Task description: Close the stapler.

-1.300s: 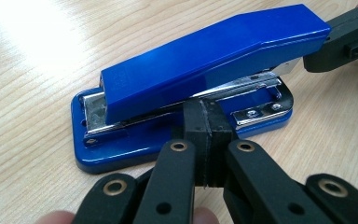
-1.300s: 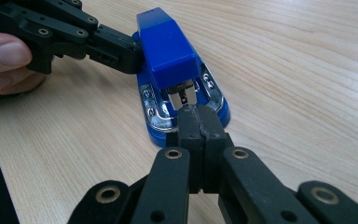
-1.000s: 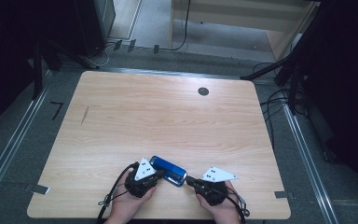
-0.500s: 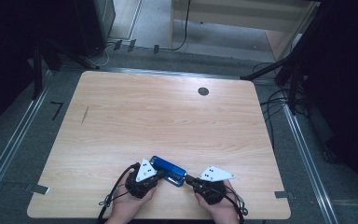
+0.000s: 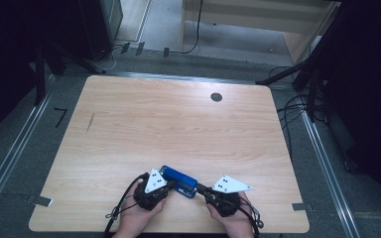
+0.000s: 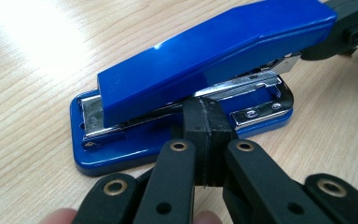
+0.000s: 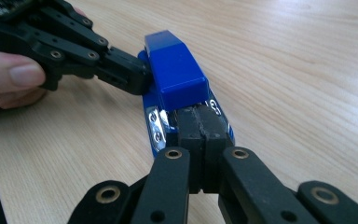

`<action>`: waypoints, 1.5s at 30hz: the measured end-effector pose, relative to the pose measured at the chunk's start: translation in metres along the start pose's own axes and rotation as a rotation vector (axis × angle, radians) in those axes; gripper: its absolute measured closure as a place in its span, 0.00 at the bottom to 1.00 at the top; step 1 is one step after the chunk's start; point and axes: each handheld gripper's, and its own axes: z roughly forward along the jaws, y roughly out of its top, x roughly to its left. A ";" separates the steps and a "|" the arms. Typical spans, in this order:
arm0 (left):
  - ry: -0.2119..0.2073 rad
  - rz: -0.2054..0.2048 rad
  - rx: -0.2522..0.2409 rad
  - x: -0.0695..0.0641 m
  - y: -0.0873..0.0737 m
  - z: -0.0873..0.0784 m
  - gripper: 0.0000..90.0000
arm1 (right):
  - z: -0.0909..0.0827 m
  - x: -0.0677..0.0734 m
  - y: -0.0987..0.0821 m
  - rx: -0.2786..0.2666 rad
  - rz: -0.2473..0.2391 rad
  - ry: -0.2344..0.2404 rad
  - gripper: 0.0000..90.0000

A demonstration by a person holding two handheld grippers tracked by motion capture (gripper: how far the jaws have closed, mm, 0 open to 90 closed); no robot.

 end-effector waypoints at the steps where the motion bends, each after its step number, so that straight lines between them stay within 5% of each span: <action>1: 0.000 0.000 0.000 0.000 0.000 0.000 1.00 | 0.000 0.000 0.001 -0.003 -0.002 0.003 1.00; 20: 0.023 0.024 -0.007 -0.003 0.000 0.001 1.00 | -0.005 0.010 0.031 -0.091 -0.046 0.014 1.00; 45: 0.027 0.026 -0.007 -0.004 0.000 0.001 1.00 | 0.006 0.022 0.064 -0.120 -0.106 0.032 1.00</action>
